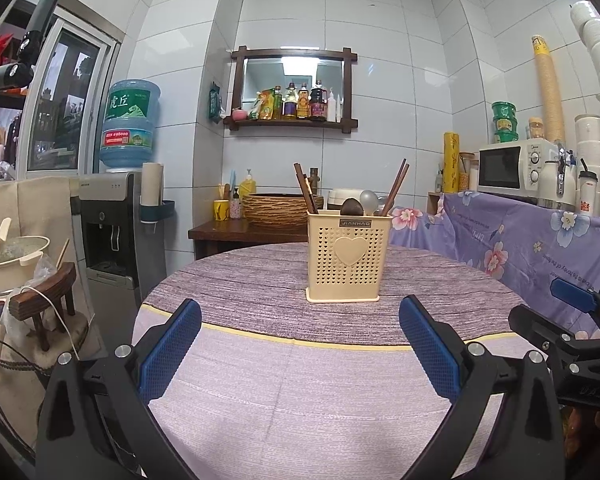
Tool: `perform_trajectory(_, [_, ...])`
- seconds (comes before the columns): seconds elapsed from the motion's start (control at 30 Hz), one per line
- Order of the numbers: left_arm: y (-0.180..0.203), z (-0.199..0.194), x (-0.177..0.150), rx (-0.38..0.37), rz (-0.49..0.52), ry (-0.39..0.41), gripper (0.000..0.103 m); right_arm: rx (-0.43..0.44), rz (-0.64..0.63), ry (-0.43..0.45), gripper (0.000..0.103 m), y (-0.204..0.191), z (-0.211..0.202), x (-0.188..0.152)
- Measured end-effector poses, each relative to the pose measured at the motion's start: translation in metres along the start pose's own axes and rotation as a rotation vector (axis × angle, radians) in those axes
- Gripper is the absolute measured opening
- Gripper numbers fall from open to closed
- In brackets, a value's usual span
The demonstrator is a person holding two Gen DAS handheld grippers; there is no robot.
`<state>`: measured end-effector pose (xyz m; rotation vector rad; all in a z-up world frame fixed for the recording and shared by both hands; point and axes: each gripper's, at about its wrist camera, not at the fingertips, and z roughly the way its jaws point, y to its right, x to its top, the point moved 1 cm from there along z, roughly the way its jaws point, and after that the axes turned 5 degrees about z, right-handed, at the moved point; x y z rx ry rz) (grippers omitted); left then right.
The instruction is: Organize utensils
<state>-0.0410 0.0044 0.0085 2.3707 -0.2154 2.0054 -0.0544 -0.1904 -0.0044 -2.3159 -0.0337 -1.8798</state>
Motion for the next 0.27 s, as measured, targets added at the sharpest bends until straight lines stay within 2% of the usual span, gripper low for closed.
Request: perform_trajectory(0.27, [-0.0019,0.004,0.0011,0.007,-0.007,-0.024,0.098,0.001,0.008,-0.01,0.097,0.0031,0.0007,0.0])
